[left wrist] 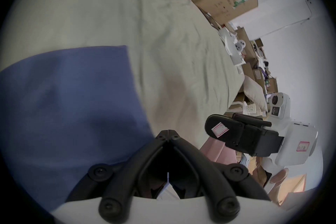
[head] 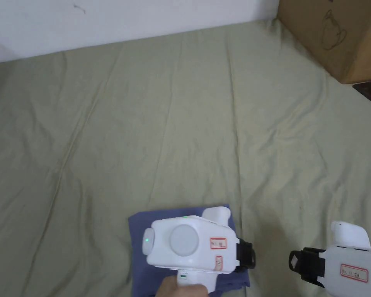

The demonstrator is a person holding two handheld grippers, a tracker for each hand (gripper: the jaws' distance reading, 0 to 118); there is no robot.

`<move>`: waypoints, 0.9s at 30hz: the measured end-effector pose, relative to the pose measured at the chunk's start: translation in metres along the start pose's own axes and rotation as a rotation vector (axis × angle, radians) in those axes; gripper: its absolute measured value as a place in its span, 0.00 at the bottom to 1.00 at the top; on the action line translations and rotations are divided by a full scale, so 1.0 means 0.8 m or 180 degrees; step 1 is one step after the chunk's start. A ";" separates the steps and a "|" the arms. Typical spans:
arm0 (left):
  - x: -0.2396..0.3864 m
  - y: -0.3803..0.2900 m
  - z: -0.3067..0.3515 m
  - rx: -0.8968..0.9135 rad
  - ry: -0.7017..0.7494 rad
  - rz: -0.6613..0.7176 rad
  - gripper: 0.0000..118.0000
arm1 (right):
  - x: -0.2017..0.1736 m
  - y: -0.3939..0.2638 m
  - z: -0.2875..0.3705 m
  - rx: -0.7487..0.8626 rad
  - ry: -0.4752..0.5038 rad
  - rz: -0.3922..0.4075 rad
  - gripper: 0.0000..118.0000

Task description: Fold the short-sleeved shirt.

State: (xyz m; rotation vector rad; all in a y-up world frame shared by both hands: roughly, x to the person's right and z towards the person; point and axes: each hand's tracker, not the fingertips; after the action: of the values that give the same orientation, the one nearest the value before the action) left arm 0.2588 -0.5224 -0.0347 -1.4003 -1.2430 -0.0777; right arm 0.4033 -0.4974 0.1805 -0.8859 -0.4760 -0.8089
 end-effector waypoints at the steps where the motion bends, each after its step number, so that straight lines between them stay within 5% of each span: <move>1: 0.001 0.000 -0.003 -0.0082 -0.0105 -0.0001 0.00 | 0.001 0.000 0.001 -0.0007 -0.0011 0.0000 0.04; 7: -0.029 -0.018 0.086 0.0417 -0.0366 0.0145 0.00 | -0.009 0.010 0.011 0.0018 -0.0033 0.0129 0.04; 17: -0.178 -0.110 0.249 0.1174 0.0131 0.0946 0.00 | -0.153 0.035 -0.053 -0.0098 0.0410 0.1174 0.04; 19: -0.197 -0.129 0.255 0.1240 0.0057 0.1094 0.01 | -0.163 0.033 -0.090 -0.0332 0.0515 0.1127 0.04; 21: -0.215 -0.138 0.254 0.1248 0.0039 0.1138 0.20 | -0.165 0.022 -0.124 -0.0509 0.0320 0.1073 0.04; 24: -0.229 -0.143 0.244 0.1292 -0.0186 0.1286 0.78 | -0.169 0.010 -0.132 -0.0418 0.0196 0.1274 0.04; 25: -0.232 -0.141 0.237 0.1255 -0.0290 0.1345 0.88 | -0.171 0.013 -0.126 -0.0414 0.0203 0.1261 0.04; 27: -0.237 -0.131 0.224 0.1210 -0.0497 0.1350 0.89 | -0.173 0.017 -0.124 -0.0437 0.0185 0.1278 0.04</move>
State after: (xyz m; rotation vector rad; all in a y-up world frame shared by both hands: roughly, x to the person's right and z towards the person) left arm 0.0003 -0.5311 -0.1446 -1.3187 -0.9955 0.5424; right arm 0.3327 -0.5162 0.0267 -1.0404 -0.1819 -0.5003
